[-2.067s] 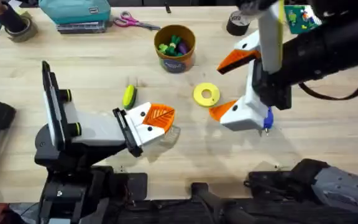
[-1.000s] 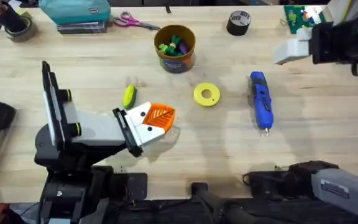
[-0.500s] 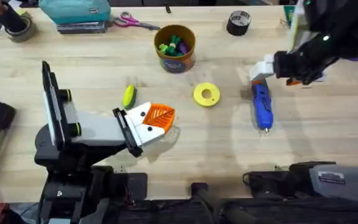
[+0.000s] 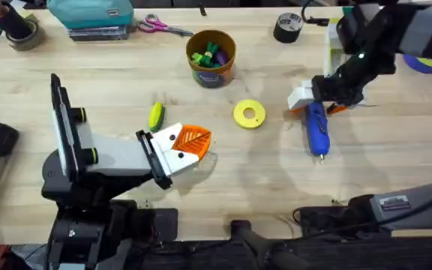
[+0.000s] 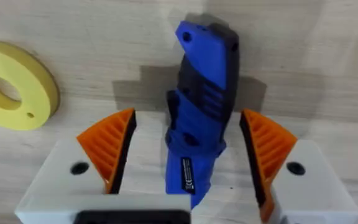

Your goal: Pick up the gripper from the table and insert it into the empty holder that is missing its gripper. Then pick up a screw, insert it into the mounting hole, and use the screwdriver to tighten it. Finally, clean up the table by picking up the vegetable and placing it into the bucket.

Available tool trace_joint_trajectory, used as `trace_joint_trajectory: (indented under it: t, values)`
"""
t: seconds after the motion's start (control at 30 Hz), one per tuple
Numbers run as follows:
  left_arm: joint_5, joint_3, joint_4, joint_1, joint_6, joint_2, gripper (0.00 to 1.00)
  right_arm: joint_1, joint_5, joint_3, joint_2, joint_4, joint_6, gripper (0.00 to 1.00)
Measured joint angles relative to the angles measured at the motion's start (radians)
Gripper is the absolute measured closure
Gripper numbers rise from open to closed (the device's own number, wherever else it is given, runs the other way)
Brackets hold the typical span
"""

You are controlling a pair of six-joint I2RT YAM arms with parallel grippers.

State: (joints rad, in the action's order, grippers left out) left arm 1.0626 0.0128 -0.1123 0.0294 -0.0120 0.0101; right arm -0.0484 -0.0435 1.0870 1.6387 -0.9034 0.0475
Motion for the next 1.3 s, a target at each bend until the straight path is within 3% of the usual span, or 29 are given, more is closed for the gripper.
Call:
trace_joint_trajectory:
  t: [0.67,0.77,0.87,1.03,1.1,1.2,1.3]
  values:
    - [0.0,0.0,0.0,0.0,0.0,0.0,0.985,-0.002,0.016,-0.063,0.013,0.129,-0.007,0.007]
    - [0.0,0.0,0.0,0.0,0.0,0.0,0.985,-0.004,0.024,-0.064,0.013,0.131,-0.007,0.046]
    - [0.0,0.0,0.0,0.0,0.0,0.0,0.985,-0.004,0.038,-0.065,0.013,0.133,-0.006,0.14]
    - [0.0,0.0,0.0,0.0,0.0,0.0,0.985,-0.002,0.065,-0.069,0.013,0.136,-0.008,0.439]
    - [0.0,0.0,0.0,0.0,0.0,0.0,0.985,-0.002,0.069,-0.07,0.013,0.136,-0.008,0.603]
    - [0.0,0.0,0.0,0.0,0.0,0.0,0.985,-0.002,0.069,-0.074,0.013,0.138,-0.008,0.956]
    - [0.0,0.0,0.0,0.0,0.0,0.0,0.985,-0.002,0.069,-0.078,0.013,0.138,-0.007,0.975]
